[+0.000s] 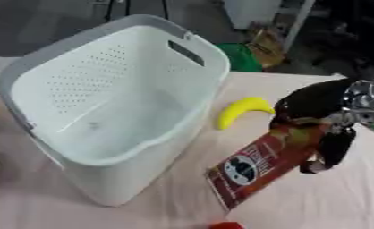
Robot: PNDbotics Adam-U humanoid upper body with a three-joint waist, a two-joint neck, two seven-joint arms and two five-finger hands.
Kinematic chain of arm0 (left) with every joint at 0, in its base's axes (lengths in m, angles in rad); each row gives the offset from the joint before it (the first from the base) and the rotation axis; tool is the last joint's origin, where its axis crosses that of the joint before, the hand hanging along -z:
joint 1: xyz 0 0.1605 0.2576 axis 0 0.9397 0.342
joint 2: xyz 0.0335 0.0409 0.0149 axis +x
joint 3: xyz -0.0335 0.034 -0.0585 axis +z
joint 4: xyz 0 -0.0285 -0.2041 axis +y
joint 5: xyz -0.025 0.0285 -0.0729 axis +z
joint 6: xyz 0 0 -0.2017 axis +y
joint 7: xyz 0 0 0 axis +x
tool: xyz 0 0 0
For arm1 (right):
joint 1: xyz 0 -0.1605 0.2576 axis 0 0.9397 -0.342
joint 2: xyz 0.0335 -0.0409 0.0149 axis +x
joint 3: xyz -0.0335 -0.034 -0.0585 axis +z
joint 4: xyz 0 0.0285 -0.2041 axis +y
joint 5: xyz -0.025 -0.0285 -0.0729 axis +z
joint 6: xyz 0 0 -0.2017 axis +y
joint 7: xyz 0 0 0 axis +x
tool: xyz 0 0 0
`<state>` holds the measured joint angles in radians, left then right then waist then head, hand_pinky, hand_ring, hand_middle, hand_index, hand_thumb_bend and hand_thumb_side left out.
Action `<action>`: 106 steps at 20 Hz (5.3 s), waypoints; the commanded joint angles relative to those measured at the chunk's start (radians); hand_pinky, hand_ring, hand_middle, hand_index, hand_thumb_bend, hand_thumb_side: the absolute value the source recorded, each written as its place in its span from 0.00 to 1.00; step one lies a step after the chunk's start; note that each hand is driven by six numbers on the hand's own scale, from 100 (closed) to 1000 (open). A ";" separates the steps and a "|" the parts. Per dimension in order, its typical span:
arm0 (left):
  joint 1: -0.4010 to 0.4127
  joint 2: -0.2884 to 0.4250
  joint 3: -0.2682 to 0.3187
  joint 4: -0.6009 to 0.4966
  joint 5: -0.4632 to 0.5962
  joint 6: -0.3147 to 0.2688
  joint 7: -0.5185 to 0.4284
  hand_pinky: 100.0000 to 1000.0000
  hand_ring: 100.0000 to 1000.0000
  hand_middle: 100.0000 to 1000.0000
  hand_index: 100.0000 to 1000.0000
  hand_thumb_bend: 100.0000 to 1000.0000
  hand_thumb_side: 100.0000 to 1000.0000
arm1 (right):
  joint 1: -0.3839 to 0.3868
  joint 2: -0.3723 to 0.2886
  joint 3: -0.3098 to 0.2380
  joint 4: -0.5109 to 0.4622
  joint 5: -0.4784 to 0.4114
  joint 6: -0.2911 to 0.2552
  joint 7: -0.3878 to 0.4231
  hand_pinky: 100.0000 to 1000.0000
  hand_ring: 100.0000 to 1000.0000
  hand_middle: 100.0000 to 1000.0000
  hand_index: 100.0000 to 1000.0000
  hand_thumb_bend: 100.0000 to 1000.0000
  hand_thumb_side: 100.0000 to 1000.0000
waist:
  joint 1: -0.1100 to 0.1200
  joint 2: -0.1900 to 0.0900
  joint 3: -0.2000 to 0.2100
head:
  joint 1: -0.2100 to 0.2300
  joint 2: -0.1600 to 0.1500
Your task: Pick up objects on the table and place them in the box.
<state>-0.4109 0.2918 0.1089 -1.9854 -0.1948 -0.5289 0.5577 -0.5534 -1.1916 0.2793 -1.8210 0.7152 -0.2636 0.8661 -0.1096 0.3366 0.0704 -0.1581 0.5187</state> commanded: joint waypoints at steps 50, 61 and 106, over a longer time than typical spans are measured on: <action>-0.032 0.009 -0.003 -0.015 0.005 -0.005 -0.006 0.79 0.84 0.81 0.87 0.15 1.00 | -0.591 0.295 -0.103 0.342 0.186 0.044 -0.506 0.90 0.95 0.56 0.27 0.07 0.30 | -0.031 -0.010 0.086 | -0.019 -0.100; -0.044 -0.008 -0.006 -0.015 0.014 -0.008 -0.007 0.79 0.84 0.81 0.87 0.15 1.00 | -0.547 0.389 -0.017 0.353 0.176 0.098 -0.702 0.91 0.94 0.51 0.27 0.04 0.31 | -0.029 0.004 0.102 | -0.018 -0.109; -0.055 -0.017 -0.010 -0.015 0.017 -0.009 -0.009 0.80 0.84 0.81 0.87 0.15 1.00 | -0.581 0.439 0.029 0.371 -0.011 -0.021 -0.167 1.00 1.00 1.00 1.00 0.35 0.97 | -0.048 0.021 0.122 | -0.026 -0.128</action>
<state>-0.4513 0.2646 0.1019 -1.9854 -0.1774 -0.5359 0.5467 -1.1095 -0.7336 0.3319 -1.4446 0.7096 -0.2869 0.6969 -0.1656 0.3770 0.1928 -0.1785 0.4027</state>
